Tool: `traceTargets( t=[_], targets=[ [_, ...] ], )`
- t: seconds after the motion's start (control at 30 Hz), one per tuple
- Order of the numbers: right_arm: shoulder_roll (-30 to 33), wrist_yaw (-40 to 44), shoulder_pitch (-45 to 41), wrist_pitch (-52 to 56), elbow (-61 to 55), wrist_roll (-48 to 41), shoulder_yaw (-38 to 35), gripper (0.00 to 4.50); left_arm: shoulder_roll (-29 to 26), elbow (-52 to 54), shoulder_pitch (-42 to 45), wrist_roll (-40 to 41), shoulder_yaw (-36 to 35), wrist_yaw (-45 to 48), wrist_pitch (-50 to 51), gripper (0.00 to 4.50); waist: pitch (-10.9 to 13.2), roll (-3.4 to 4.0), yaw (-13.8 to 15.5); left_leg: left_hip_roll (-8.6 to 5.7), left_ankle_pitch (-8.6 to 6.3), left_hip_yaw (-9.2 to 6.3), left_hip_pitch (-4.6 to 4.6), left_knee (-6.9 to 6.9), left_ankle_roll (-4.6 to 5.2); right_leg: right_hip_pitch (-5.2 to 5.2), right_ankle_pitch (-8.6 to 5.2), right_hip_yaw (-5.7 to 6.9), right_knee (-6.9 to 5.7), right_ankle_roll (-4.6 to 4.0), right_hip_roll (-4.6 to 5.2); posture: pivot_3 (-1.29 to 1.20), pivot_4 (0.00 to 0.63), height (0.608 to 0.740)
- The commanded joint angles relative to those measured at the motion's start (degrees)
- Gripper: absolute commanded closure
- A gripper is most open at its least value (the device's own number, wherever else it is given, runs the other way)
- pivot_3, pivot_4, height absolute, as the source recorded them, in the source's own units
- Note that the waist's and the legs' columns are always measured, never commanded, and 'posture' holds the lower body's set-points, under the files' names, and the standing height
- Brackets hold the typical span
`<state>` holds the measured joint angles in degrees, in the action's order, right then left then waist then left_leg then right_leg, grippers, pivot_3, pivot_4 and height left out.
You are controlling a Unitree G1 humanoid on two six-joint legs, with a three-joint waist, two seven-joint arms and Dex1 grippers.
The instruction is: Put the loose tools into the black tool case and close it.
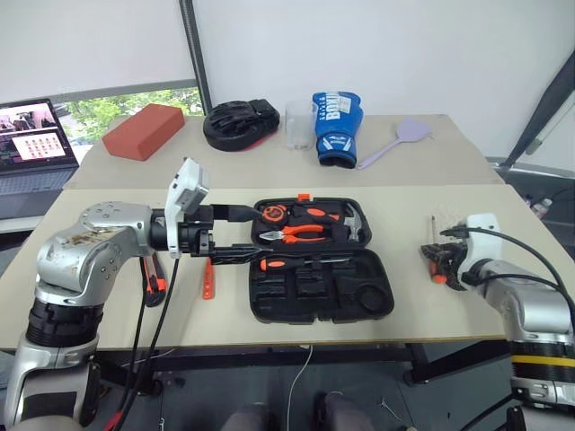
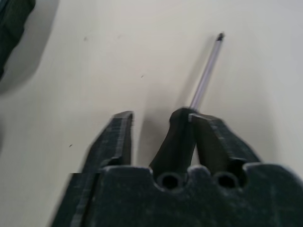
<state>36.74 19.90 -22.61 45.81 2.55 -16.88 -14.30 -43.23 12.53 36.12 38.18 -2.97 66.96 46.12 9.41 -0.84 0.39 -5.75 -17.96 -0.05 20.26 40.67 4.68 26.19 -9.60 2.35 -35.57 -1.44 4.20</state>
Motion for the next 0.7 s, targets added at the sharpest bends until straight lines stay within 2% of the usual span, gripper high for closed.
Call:
traceTargets(
  t=[0.03, 0.4, 0.53, 0.57, 0.6, 0.7],
  targets=[
    [1.2, -1.4, -1.4, 2.4, -1.5, 0.3, -2.0, 1.80, -0.6, -0.1, 1.5, -0.1, -0.2, 0.1, -1.7, 0.00, 0.0, 0.00, 0.0, 0.00, 0.00, 0.00, 0.00, 0.00, 0.00, 0.00, 0.00, 0.00, 0.00, 0.00, 0.00, 0.00, 0.150, 0.740],
    [-1.0, 2.0, -0.8, 8.8, -0.7, -2.8, 0.2, 1.80, -0.7, -1.1, 1.9, -0.3, 0.5, 0.6, -2.9, 0.00, 0.0, 0.00, 0.1, 0.01, 0.03, 0.00, 0.02, -0.03, 0.05, 0.00, 0.00, 0.00, 0.05, 0.00, 0.00, 0.00, 0.150, 0.740],
    [-1.9, 1.0, -1.1, 10.2, -0.8, -3.4, -1.1, 2.77, -0.6, -1.1, 2.1, -0.4, 0.8, 0.9, -3.5, 0.00, 0.0, 0.00, 0.1, 0.01, 0.02, -0.01, 0.03, -0.04, 0.05, 0.00, 0.00, 0.00, 0.08, 0.00, 0.00, 0.00, 0.150, 0.740],
    [-2.0, 0.7, -1.3, 10.4, -0.9, -3.5, -1.7, 3.21, -0.6, -1.1, 2.1, -0.4, 0.8, 0.9, -3.6, 0.00, 0.0, 0.00, 0.1, 0.01, 0.03, -0.02, 0.03, -0.04, 0.06, -0.01, 0.00, 0.00, 0.07, 0.00, 0.00, 0.00, 0.150, 0.740],
    [-1.9, 0.2, -1.7, 9.9, -1.0, -3.2, -2.3, 3.47, -0.6, -1.1, 2.1, -0.4, 0.9, 1.0, -3.7, 0.00, 0.0, 0.00, 0.1, 0.01, 0.03, -0.02, 0.03, -0.04, 0.06, -0.01, 0.00, 0.01, 0.08, 0.00, 0.00, 0.00, 0.150, 0.740],
    [-1.4, 0.0, -3.8, 7.5, -2.2, -3.8, -4.6, 3.47, -0.8, -0.9, 2.1, -0.1, 1.0, 1.4, -3.7, 0.00, 0.0, 0.01, 0.1, 0.01, 0.03, -0.02, 0.04, -0.05, 0.06, 0.01, 0.00, 0.00, 0.08, 0.00, 0.00, 0.00, 0.150, 0.740]
  ],
)
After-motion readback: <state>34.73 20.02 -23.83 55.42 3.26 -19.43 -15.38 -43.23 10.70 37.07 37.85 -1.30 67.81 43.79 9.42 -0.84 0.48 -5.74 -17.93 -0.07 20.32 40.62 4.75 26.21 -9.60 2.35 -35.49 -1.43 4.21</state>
